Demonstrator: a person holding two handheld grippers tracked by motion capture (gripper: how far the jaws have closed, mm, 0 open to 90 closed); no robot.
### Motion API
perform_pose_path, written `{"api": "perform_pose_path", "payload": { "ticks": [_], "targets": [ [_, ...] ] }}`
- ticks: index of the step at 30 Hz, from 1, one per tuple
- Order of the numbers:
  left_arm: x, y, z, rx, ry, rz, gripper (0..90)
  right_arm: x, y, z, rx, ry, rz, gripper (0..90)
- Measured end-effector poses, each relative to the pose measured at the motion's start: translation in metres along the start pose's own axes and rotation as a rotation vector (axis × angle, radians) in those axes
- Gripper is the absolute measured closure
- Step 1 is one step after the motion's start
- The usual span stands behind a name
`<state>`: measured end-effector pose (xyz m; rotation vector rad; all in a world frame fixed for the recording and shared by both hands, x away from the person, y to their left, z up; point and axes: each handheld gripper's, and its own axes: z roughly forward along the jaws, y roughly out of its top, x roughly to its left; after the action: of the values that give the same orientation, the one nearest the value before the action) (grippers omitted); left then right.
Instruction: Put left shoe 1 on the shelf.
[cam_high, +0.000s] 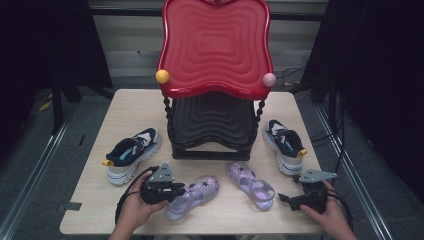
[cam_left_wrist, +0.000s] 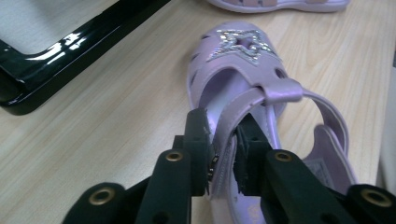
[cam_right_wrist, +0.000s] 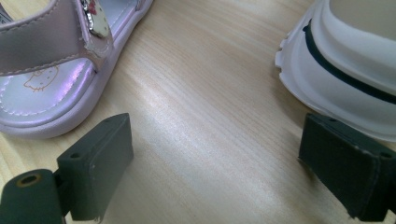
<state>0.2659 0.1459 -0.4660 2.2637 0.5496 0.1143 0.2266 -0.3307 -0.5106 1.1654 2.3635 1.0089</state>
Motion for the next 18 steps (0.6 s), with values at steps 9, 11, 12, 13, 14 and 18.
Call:
{"api": "perform_pose_path", "payload": {
  "ticks": [9, 11, 12, 13, 14, 18],
  "targets": [
    [-0.001, 0.003, -0.004, -0.02, 0.026, 0.017, 82.1, 0.0, 0.0, 0.0, -0.001, -0.001, -0.002, 9.2],
    [-0.001, 0.003, -0.006, -0.036, 0.032, 0.008, 82.3, 0.0, 0.0, 0.0, 0.0, -0.001, -0.001, 9.1],
    [-0.001, 0.004, -0.008, -0.037, 0.041, 0.01, 82.4, 0.0, 0.0, 0.0, -0.001, -0.001, -0.002, 9.2],
    [-0.001, 0.004, -0.009, -0.04, 0.05, 0.006, 82.4, 0.0, 0.0, 0.0, -0.001, -0.001, -0.002, 9.2],
    [0.0, 0.004, -0.011, -0.058, 0.059, -0.001, 82.4, 0.0, 0.0, 0.0, -0.001, -0.001, -0.001, 9.1],
    [0.002, 0.005, -0.016, -0.093, 0.09, -0.013, 82.4, 0.0, 0.0, 0.0, 0.0, -0.001, 0.0, 9.1]
  ]
}}
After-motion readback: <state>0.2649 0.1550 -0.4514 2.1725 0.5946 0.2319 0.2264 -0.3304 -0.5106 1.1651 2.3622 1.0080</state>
